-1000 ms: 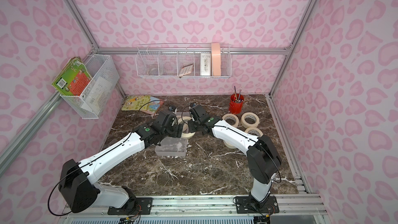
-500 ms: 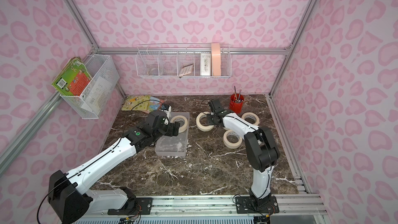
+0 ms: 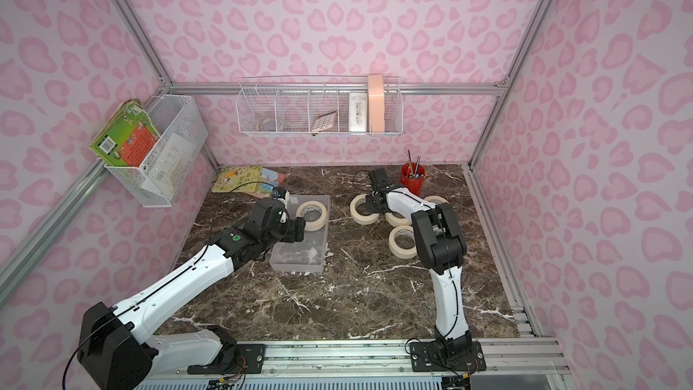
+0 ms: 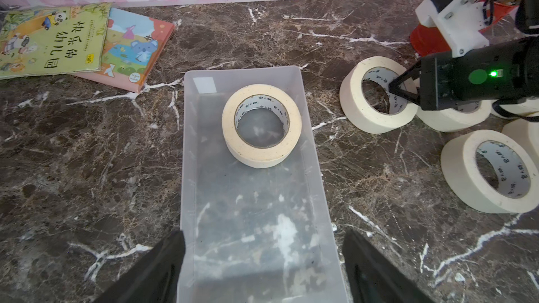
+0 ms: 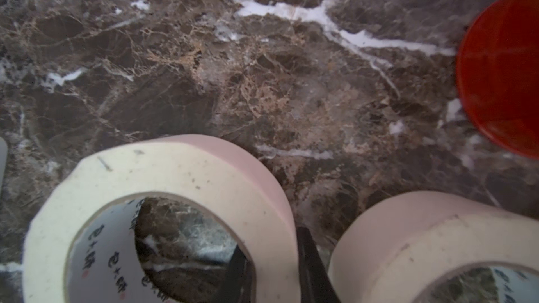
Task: Take out the art tape in the storage box
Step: Place the art tape at the center of the board.
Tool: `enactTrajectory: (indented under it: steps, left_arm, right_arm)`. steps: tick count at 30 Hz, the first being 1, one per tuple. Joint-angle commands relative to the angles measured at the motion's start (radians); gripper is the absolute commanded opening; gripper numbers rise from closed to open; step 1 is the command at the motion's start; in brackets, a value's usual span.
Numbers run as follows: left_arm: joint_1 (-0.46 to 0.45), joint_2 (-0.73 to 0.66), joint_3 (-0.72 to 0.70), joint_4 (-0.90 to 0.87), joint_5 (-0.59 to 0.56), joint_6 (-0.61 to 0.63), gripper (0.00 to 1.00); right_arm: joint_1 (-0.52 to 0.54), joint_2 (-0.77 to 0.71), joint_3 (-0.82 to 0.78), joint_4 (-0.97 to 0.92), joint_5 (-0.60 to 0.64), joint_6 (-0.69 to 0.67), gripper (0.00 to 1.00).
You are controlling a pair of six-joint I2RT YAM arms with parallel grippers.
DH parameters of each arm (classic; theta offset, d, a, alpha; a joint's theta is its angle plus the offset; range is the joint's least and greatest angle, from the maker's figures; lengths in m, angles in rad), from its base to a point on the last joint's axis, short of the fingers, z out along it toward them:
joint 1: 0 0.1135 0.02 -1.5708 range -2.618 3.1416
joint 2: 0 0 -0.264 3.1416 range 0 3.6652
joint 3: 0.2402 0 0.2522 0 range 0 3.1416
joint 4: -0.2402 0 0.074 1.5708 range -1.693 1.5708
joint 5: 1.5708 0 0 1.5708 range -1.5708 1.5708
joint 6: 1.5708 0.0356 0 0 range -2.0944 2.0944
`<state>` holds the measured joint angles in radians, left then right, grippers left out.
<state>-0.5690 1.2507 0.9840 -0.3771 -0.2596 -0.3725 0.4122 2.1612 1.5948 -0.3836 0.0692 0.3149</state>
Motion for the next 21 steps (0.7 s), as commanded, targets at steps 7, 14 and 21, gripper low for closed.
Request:
enactTrajectory:
  steps: [7,14,21]
  left_arm:
    - [0.042,0.104,0.022,0.073,-0.068,0.000,0.91]
    - [0.097,0.284,0.110,0.132,-0.011,0.024,0.87]
    - [0.142,0.523,0.263,0.108,0.069,0.056,0.75]
  right_arm:
    - [0.009,-0.097,-0.058,0.000,0.138,-0.026,0.48]
    - [0.041,-0.347,-0.213,0.020,0.199,-0.036,0.56]
    - [0.144,-0.566,-0.409,0.030,0.198,0.021,0.54]
